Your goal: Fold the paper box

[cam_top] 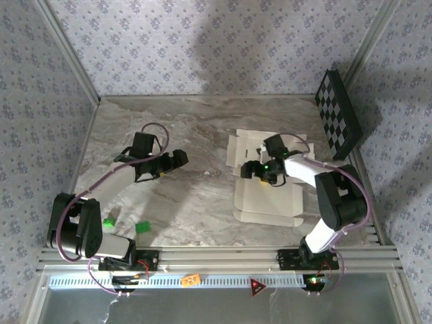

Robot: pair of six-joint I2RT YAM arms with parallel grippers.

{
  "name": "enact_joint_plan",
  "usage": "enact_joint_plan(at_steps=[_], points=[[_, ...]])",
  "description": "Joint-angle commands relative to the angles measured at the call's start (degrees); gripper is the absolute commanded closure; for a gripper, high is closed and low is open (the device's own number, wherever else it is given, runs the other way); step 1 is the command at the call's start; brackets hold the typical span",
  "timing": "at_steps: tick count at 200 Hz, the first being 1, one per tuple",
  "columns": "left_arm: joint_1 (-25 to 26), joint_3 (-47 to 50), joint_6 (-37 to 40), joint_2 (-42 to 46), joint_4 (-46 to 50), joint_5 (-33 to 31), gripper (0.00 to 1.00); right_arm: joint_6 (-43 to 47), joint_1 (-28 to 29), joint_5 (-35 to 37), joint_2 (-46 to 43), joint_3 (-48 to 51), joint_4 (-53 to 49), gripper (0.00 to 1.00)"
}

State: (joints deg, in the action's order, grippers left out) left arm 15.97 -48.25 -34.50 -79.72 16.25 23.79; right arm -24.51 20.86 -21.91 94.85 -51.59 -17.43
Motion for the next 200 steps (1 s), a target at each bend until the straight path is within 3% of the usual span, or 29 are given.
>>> enact_joint_plan(at_steps=[1, 63, 99, 141, 200], points=[[0.40, -2.38, 2.04, 1.25, 3.59, 1.43, 0.03, -4.66, 5.17, 0.24, 3.75, -2.39, 0.67, 0.16], [0.82, -1.54, 1.19, 4.83, 4.27, 1.16, 0.05, -8.97, 18.41, -0.72, 13.88, -13.92, 3.81, 0.16], [0.82, -1.53, 1.87, 5.46, 5.39, 1.17, 0.06, -9.31, 22.37, -2.23, 17.40, -21.34, 3.33, 0.16], [1.00, -2.80, 1.19, 3.35, 4.08, 3.35, 0.07, -8.80, 21.04, -1.83, 12.23, -21.80, 1.09, 0.16], [4.57, -9.87, 0.69, -6.07, 1.99, 5.81, 0.10, -8.27, 11.75, -1.75, 1.38, -9.45, 0.32, 0.16]])
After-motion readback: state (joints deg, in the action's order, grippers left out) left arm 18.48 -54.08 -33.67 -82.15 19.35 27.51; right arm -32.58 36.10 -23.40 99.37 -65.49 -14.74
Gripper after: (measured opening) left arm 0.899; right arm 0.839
